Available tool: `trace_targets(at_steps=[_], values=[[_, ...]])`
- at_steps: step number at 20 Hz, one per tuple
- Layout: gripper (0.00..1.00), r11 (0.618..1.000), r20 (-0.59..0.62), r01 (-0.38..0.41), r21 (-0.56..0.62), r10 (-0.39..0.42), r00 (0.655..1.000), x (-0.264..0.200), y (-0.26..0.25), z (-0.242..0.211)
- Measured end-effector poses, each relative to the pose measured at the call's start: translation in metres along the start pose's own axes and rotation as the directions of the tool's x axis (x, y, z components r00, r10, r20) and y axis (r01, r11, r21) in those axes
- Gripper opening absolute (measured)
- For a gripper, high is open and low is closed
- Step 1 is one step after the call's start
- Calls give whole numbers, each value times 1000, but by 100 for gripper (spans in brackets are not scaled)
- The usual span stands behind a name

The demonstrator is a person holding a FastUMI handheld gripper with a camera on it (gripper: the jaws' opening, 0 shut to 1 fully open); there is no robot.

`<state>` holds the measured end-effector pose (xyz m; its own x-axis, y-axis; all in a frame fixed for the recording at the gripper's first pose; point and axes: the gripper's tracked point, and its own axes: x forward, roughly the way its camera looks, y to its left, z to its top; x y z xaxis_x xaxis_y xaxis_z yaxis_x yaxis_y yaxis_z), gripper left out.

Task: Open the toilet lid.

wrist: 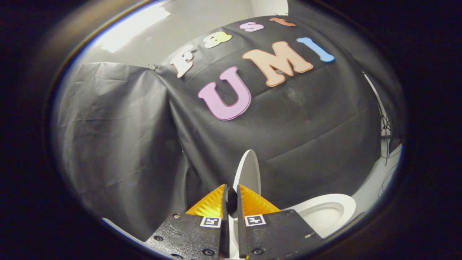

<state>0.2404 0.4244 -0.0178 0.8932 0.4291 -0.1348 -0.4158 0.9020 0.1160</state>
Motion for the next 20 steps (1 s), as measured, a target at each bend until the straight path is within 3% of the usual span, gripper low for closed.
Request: trace_targets(at_steps=[8,20], values=[[11,978,-105,-167,-128,154,982,37,85,-25],[14,899,-261,-377,-221,318,912,90,166,-85]])
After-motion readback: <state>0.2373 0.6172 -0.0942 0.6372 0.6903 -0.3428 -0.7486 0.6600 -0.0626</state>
